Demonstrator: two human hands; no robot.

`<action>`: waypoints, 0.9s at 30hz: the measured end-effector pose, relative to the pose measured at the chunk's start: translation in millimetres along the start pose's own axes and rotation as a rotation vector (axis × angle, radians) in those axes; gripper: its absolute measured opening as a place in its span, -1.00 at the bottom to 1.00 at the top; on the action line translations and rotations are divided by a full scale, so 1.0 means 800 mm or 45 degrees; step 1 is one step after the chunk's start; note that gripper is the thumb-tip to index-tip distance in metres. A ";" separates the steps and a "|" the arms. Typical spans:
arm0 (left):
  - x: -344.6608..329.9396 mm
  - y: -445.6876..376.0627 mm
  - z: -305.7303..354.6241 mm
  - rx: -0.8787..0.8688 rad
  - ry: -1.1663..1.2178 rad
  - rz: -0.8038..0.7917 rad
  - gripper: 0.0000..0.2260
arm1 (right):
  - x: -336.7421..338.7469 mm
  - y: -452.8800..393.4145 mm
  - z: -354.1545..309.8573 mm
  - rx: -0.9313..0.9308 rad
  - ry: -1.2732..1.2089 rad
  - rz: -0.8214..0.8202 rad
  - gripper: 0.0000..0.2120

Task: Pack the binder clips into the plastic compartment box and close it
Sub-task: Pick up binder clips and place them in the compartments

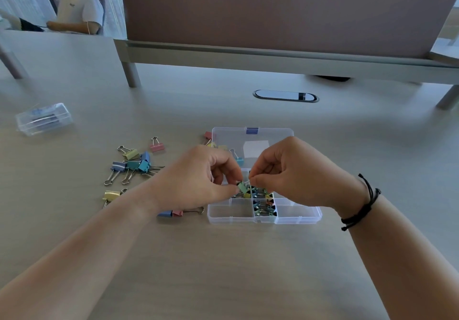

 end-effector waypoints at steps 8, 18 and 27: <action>0.001 0.000 -0.005 -0.019 -0.099 -0.004 -0.90 | -0.007 -0.001 -0.001 -0.001 0.048 -0.043 -0.93; -0.001 0.001 -0.008 -0.002 -0.163 -0.051 -0.88 | -0.026 -0.003 0.000 0.013 0.097 -0.123 -0.94; -0.002 0.000 -0.010 -0.100 -0.226 -0.112 -0.86 | -0.025 -0.004 -0.004 0.159 0.272 -0.128 -0.93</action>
Point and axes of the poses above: each hand's wrist, its own y-axis away from the middle knuckle, its own x-axis out of the back of the hand, z = x × y, the point moved 5 cm from there along -y, towards the middle knuckle, and after that the axes turned 1 degree about x, right-handed, at the moved point
